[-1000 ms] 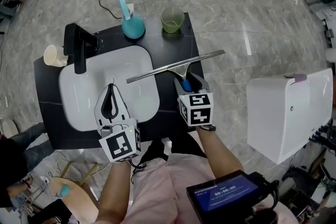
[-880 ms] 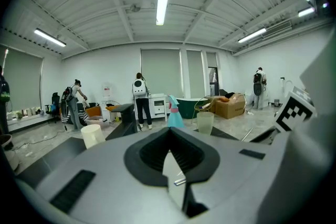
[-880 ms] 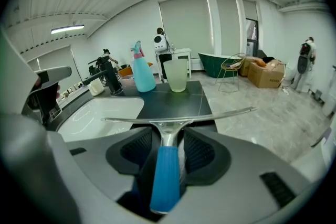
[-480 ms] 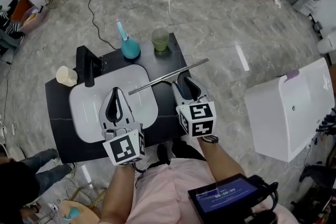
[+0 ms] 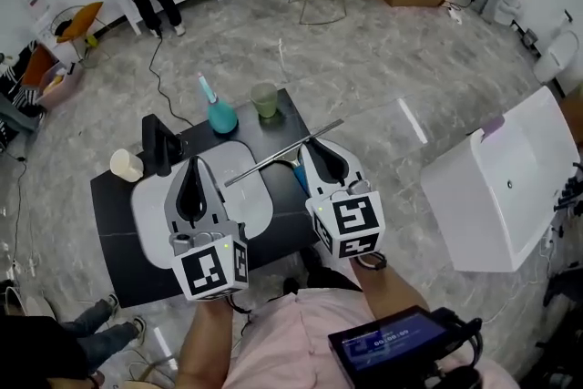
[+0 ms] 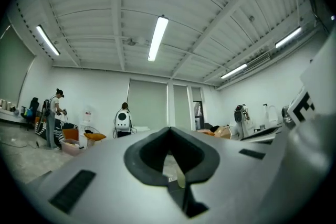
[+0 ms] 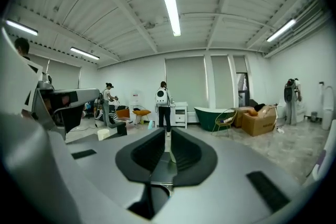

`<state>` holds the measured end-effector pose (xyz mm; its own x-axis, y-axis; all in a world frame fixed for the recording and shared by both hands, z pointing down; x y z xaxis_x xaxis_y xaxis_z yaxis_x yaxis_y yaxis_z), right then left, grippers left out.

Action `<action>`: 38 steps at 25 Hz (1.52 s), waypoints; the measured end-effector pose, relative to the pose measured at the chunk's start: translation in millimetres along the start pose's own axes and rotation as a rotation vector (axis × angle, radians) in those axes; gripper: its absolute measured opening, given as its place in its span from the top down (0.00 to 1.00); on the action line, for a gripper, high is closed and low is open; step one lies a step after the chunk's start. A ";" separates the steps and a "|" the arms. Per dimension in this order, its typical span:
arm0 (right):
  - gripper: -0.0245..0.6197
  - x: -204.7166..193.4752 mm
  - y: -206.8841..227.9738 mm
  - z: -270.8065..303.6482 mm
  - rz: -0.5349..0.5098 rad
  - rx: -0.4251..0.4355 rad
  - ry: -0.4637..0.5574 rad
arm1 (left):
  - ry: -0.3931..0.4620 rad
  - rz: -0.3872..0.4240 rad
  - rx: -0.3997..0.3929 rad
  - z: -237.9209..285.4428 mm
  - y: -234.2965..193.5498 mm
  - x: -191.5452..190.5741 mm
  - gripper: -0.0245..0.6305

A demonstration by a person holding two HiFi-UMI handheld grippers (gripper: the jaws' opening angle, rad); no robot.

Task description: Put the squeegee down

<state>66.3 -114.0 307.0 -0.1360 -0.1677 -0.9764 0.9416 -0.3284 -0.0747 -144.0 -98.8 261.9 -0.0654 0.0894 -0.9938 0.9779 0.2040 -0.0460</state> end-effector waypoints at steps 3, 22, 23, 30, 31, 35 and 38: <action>0.96 9.6 -4.0 -10.0 -0.005 -0.003 0.026 | 0.012 0.017 -0.016 -4.2 3.1 8.5 0.95; 0.97 22.7 -4.2 -23.6 -0.021 0.006 0.084 | 0.024 0.022 -0.036 -9.7 13.6 14.6 0.95; 0.97 23.0 -4.4 -23.4 -0.020 0.007 0.084 | 0.024 0.021 -0.037 -9.5 13.6 14.5 0.95; 0.97 23.7 -6.2 -22.3 -0.020 0.011 0.079 | 0.019 0.027 -0.034 -11.3 13.6 13.9 0.95; 0.97 23.8 -6.5 -22.4 -0.019 0.012 0.080 | 0.020 0.028 -0.034 -11.8 14.0 14.1 0.95; 0.97 23.6 -7.3 -23.0 -0.018 0.016 0.083 | 0.020 0.032 -0.031 -13.8 14.5 14.0 0.95; 0.97 22.8 -6.9 -23.7 -0.018 0.017 0.085 | 0.018 0.032 -0.024 -14.8 14.3 12.7 0.95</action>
<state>64.0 -93.6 280.4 -0.1256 -0.0821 -0.9887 0.9337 -0.3465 -0.0898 -133.8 -80.4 250.1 -0.0375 0.1134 -0.9928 0.9744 0.2245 -0.0112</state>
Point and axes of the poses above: the fingertips, and each gripper's own axes: z forward along the fingers, y to its right, x out of its top, the point moved 6 cm from there along -z, backward along the fingers, and after that the axes turned 5 degrees about -z, right-handed, at the moved point
